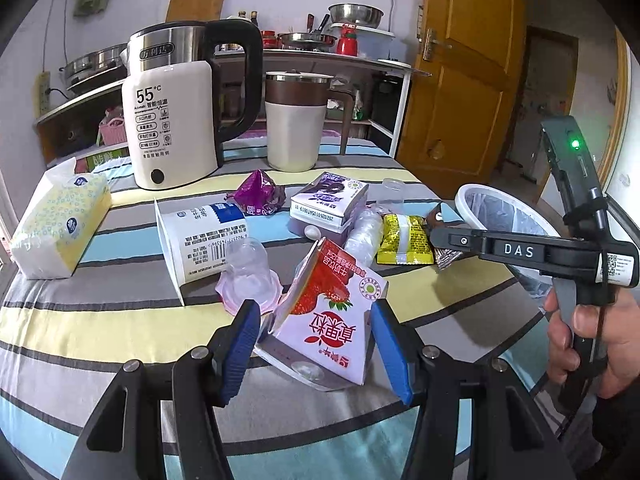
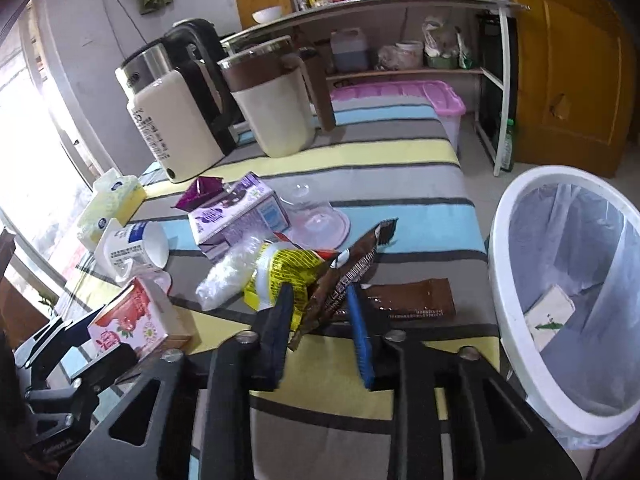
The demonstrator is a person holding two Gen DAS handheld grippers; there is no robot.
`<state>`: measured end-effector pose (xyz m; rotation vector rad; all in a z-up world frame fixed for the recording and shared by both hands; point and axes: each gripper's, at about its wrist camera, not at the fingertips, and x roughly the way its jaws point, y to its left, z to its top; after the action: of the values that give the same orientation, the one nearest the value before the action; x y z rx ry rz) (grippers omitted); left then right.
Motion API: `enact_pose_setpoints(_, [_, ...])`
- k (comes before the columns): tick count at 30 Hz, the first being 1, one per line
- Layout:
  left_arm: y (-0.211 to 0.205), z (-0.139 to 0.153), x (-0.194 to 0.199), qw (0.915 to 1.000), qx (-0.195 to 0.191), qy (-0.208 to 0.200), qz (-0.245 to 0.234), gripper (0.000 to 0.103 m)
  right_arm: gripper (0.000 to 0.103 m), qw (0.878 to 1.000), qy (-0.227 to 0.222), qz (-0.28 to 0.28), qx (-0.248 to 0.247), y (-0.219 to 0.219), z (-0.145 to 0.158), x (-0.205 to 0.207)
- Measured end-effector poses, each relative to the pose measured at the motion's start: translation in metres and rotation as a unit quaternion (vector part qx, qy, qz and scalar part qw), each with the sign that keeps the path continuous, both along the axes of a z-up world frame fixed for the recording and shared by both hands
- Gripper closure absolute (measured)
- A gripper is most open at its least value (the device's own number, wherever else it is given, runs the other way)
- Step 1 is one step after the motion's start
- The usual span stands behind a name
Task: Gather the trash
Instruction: 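Grasp the pink milk carton with the left tool while the right tool grasps the brown chocolate wrapper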
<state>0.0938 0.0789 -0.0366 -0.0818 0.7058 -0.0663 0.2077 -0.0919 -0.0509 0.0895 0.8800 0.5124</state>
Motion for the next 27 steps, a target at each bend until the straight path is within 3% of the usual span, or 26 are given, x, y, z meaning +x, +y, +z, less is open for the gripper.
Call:
enact_pose_setpoints(6, [-0.003, 0.002, 0.001, 0.9999, 0.012, 0.002, -0.005, 0.046, 0.093, 1.000, -0.006, -0.004, 0.010, -0.005, 0.005, -0.004])
enact_pose_setpoints(13, [-0.001, -0.002, 0.003, 0.9996, -0.006, 0.012, -0.024, 0.041, 0.094, 1.000, -0.014, 0.006, 0.020, -0.012, 0.014, -0.016])
enact_pose_setpoints(18, [-0.007, -0.001, 0.005, 0.9992, 0.008, 0.012, -0.036, 0.041, 0.094, 0.999, -0.017, 0.006, 0.029, -0.021, 0.019, -0.026])
enact_pose_setpoints(22, [-0.005, -0.005, 0.008, 0.9991, -0.014, 0.021, -0.034, 0.040, 0.094, 0.999, -0.022, 0.005, 0.033, -0.031, 0.023, -0.035])
enact_pose_setpoints(23, [-0.004, -0.005, 0.008, 0.9991, -0.020, 0.022, -0.032, 0.041, 0.094, 0.999, -0.022, 0.005, 0.033, -0.033, 0.024, -0.038])
enact_pose_setpoints(25, [-0.006, -0.004, 0.006, 0.9990, -0.023, 0.016, -0.034, 0.055, 0.094, 0.999, -0.022, 0.003, 0.033, -0.038, 0.023, -0.042])
enact_pose_setpoints(27, [-0.010, -0.004, 0.007, 0.9986, -0.028, 0.018, -0.040, 0.061, 0.094, 0.999, -0.019, -0.001, 0.034, -0.044, 0.022, -0.045])
